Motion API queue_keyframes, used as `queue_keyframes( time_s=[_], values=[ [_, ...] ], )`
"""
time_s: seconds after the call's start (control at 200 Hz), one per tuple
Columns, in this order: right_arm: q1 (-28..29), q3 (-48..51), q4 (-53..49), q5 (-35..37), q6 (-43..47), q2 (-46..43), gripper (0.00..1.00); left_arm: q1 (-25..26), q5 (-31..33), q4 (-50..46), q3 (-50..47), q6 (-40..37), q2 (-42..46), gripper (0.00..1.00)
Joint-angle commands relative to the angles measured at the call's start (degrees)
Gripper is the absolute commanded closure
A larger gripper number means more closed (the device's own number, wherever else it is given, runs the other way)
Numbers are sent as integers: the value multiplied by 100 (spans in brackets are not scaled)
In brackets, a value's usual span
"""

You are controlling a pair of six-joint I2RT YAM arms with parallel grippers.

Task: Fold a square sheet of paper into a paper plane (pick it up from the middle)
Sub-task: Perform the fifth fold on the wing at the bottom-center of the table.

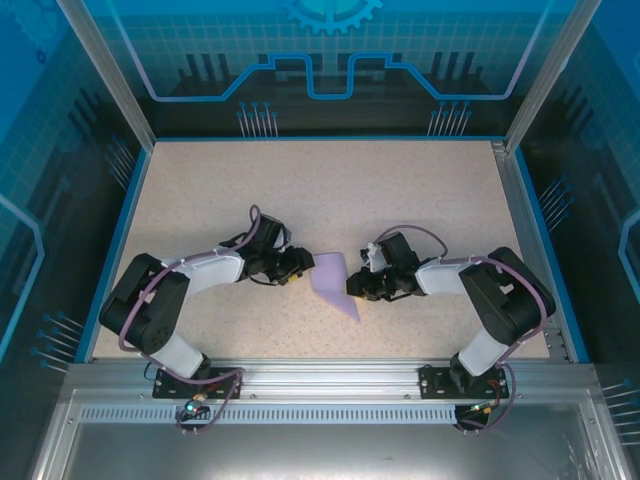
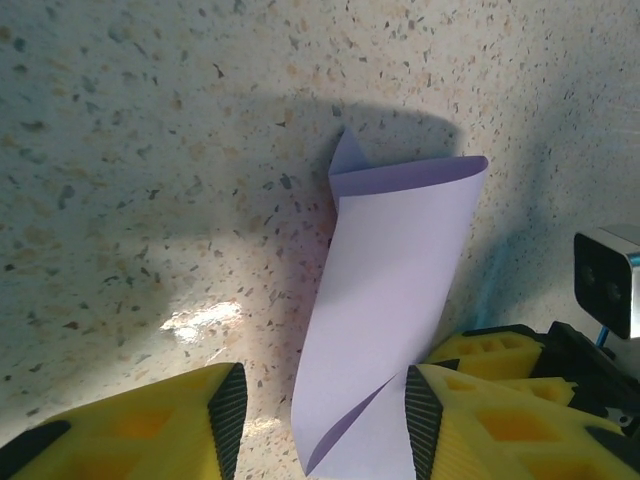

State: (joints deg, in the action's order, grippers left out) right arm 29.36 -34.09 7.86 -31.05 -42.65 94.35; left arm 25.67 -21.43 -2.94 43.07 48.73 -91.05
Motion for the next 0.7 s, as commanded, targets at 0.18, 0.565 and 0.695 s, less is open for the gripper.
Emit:
queue_keyframes(
  time_s=[0.18, 0.565, 0.695],
  values=[
    [-64, 253, 94, 258, 29, 398, 76, 87, -301, 207, 205, 297, -353, 50],
    [-105, 336, 110, 310, 21, 398, 76, 115, -497, 465, 376, 394, -649, 50],
    [-106, 368, 189, 310, -10, 429, 76, 117, -582, 615, 352, 467, -731, 50]
  ],
)
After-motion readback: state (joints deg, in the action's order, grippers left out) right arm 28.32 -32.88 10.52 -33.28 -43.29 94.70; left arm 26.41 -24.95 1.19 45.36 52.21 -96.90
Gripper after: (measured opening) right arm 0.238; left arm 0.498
